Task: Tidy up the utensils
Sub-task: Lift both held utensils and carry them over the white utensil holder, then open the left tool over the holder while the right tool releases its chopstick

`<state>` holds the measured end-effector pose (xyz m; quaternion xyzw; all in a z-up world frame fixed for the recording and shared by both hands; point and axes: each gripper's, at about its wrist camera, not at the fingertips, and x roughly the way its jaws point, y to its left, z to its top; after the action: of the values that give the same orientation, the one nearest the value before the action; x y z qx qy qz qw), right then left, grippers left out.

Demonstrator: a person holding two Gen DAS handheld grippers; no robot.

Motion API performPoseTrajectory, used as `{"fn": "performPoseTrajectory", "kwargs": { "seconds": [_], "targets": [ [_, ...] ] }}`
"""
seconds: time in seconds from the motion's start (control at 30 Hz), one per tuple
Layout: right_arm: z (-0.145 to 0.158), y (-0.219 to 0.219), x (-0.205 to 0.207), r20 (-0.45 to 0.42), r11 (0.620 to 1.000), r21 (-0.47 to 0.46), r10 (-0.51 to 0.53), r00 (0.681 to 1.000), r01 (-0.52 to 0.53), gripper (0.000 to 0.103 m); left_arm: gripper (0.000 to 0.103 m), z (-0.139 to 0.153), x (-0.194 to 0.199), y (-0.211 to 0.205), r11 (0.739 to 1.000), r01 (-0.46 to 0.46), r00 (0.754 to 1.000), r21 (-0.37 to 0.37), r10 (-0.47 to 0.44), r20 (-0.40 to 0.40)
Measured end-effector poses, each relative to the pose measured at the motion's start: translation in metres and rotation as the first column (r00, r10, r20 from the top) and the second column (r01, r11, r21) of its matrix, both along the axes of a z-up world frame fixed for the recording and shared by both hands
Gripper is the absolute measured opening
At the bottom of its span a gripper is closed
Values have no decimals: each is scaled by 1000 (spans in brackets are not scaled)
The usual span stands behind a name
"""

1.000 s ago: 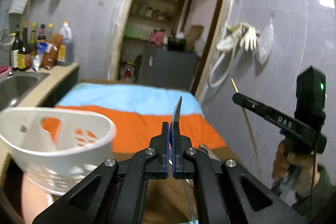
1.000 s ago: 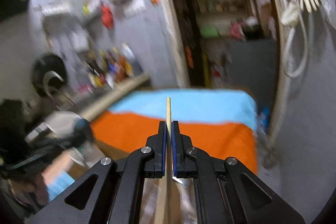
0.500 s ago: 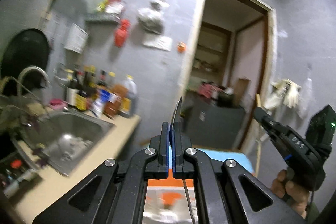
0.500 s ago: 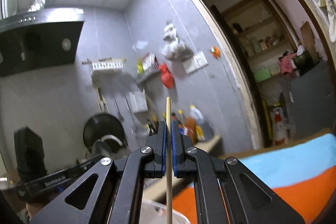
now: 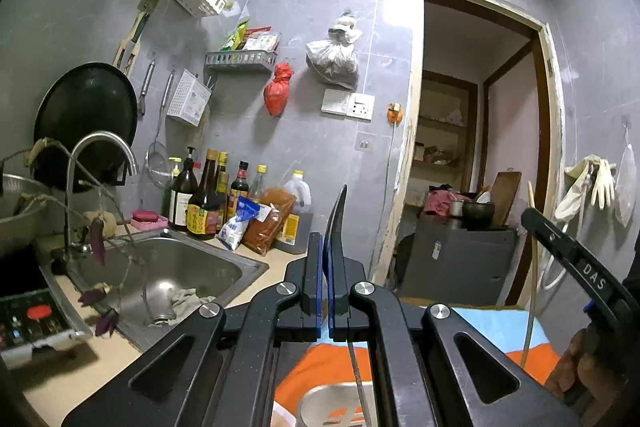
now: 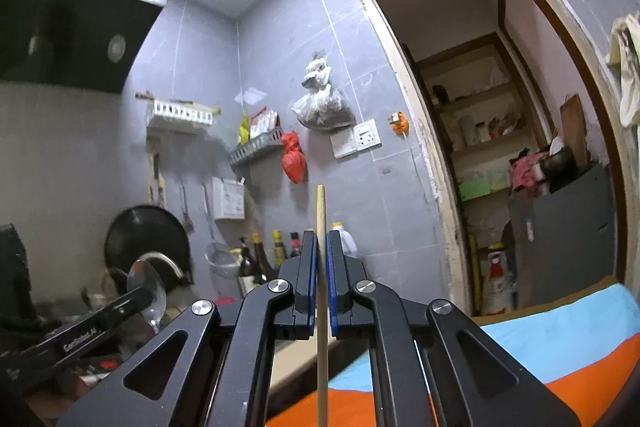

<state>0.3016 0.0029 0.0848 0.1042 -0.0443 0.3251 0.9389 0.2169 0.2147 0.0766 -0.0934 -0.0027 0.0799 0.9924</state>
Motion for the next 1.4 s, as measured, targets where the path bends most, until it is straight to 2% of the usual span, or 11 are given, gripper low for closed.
{"fn": "performPoseTrajectory", "kwargs": {
  "seconds": [0.3, 0.6, 0.73, 0.8, 0.87, 1.0, 1.07, 1.13, 1.23, 1.27, 1.4],
  "targets": [
    [-20, -1, 0, -35, 998, -59, 6, 999, -9, 3, 0, -20, 1, -9, 999, 32, 998, 8, -32, -59],
    [-29, -10, -3, -119, 991, -117, 51, 992, -65, 5, 6, -20, 1, -7, 984, 149, 971, -94, -164, -175],
    [-31, -14, -5, -146, 987, -142, 55, 988, -76, 6, 33, -19, -2, -6, 971, 184, 960, -156, -211, -184],
    [-30, -18, -9, -150, 986, -146, 56, 987, -78, 10, 38, -15, -8, -8, 970, 187, 962, -157, -213, -171],
    [-27, -24, -13, -160, 986, -147, 57, 986, -80, 21, 44, -8, -13, -11, 969, 195, 962, -152, -219, -163],
    [-18, -43, -23, -170, 986, -147, 49, 984, -74, 28, 60, 4, -22, -23, 965, 217, 961, -150, -238, -141],
    [-13, -57, -29, -171, 988, -140, 40, 984, -65, 41, 70, 11, -27, -32, 962, 234, 959, -141, -252, -128],
    [-8, -74, -37, -164, 991, -129, 25, 986, -46, 51, 75, 16, -31, -43, 959, 252, 956, -128, -267, -120],
    [0, -98, -48, -158, 992, -123, -3, 987, -16, 59, 83, 23, -35, -60, 957, 268, 954, -111, -280, -113],
    [2, -105, -51, -156, 993, -121, -11, 988, -8, 66, 87, 24, -37, -67, 957, 273, 953, -102, -283, -111],
    [10, -135, -65, -140, 991, -125, -53, 989, 35, 82, 94, 29, -40, -96, 955, 290, 950, -56, -294, -104]
  ]
}}
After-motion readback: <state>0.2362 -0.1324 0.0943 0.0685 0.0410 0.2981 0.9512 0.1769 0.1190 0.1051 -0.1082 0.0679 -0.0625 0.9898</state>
